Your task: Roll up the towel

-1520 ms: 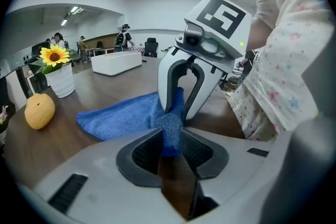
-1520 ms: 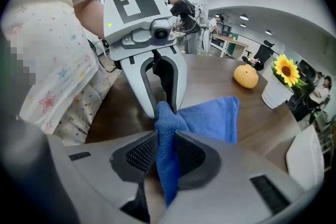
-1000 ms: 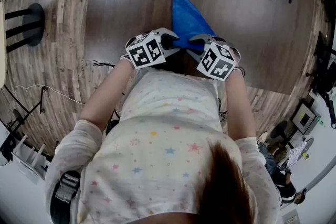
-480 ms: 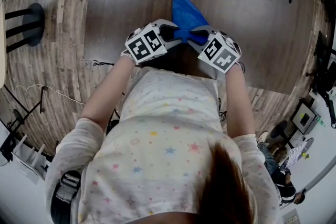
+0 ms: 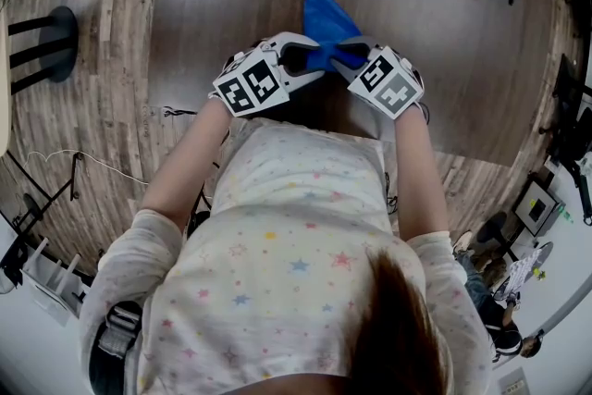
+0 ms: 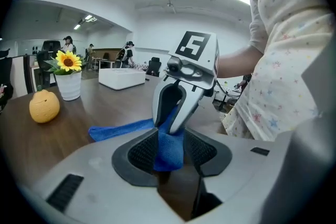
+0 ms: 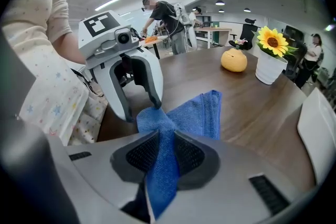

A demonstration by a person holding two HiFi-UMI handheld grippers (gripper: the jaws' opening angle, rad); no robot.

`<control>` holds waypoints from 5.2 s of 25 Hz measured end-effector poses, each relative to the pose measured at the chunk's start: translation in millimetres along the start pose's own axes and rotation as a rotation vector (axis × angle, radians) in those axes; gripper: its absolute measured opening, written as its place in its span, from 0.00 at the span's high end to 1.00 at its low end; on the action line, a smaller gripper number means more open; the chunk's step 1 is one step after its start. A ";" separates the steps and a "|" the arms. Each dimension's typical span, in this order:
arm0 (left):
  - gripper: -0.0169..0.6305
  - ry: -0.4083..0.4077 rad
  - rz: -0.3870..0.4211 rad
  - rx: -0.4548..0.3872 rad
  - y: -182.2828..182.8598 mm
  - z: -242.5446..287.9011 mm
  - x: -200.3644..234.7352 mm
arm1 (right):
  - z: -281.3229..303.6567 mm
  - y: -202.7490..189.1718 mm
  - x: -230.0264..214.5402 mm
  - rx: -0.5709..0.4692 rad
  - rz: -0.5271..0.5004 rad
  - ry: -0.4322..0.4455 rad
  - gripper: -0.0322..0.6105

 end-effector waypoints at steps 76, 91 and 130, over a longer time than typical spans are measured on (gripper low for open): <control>0.73 0.077 0.048 0.047 -3.0 -5.1 5.5 | -8.1 12.7 -13.3 -0.014 -0.107 -0.098 0.76; 0.66 0.081 0.116 0.164 -14.1 4.1 11.9 | -15.8 12.1 2.3 -0.007 -0.227 -0.091 0.67; 0.73 -0.065 0.037 0.174 -26.9 6.4 -11.1 | -5.7 -16.5 33.4 0.101 -0.180 0.057 0.75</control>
Point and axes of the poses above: the fingertips, and each gripper's own axes: z forward along the fingers, x to its left, y out of its top, the point moved 7 cm from there along -z, backward along the fingers, and after that the axes turned 4 degrees about -x, right-handed, at the moved point
